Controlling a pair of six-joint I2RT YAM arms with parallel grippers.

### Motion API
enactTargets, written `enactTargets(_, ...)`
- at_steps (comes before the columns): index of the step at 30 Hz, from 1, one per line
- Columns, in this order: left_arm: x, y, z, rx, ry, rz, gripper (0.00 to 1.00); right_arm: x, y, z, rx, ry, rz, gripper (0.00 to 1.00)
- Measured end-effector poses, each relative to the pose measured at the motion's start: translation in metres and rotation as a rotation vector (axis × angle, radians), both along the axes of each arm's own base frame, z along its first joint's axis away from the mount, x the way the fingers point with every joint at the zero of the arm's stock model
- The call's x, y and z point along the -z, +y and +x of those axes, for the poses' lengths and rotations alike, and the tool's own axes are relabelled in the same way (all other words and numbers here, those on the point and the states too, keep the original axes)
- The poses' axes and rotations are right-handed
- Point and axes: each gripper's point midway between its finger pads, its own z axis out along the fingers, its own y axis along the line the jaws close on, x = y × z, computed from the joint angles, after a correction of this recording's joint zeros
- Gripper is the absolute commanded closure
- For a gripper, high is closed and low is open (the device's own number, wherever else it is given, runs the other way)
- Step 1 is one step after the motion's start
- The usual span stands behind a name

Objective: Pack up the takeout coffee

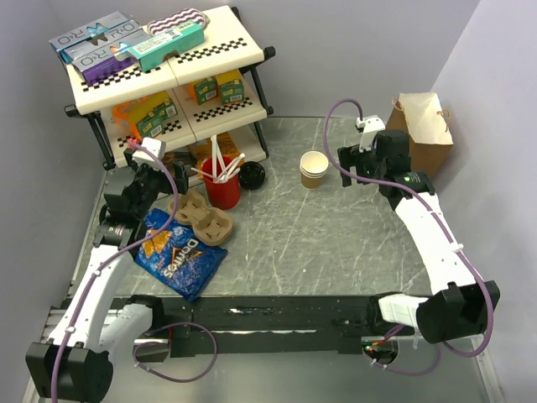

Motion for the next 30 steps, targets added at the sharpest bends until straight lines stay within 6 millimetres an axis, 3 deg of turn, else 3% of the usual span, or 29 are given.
enactTargets(3, -0.001, -0.01, 0.001, 0.057, 0.021, 0.005, 0.05, 0.001, 0.005, -0.002, -0.049, 0.005, -0.007, 0.0)
enactTargets(6, -0.001, -0.019, 0.001, 0.11, 0.041, 0.004, 0.04, -0.005, 0.022, -0.006, -0.21, 0.025, -0.022, 0.01)
enactTargets(9, 0.0, -0.024, -0.002, 0.143, 0.052, -0.001, 0.04, -0.021, 0.046, -0.001, -0.384, -0.01, -0.047, 0.15)
enactTargets(10, 0.0, -0.026, -0.002, 0.15, 0.054, -0.003, 0.04, -0.024, 0.053, 0.001, -0.427, -0.017, -0.058, 0.27)
enactTargets(13, 0.003, -0.029, -0.002, 0.166, 0.064, -0.008, 0.04, -0.026, 0.078, 0.011, -0.561, 0.002, -0.094, 0.47)
enactTargets(17, 0.003, -0.033, -0.002, 0.183, 0.073, -0.03, 0.04, 0.001, 0.105, 0.035, -0.684, 0.096, -0.118, 0.51)
enactTargets(23, -0.002, -0.037, -0.002, 0.2, 0.058, -0.048, 0.04, 0.061, 0.111, 0.056, -0.717, 0.278, -0.146, 0.47)
enactTargets(30, -0.007, -0.039, -0.002, 0.206, 0.039, -0.055, 0.04, 0.068, 0.115, 0.058, -0.773, 0.274, -0.23, 0.49)
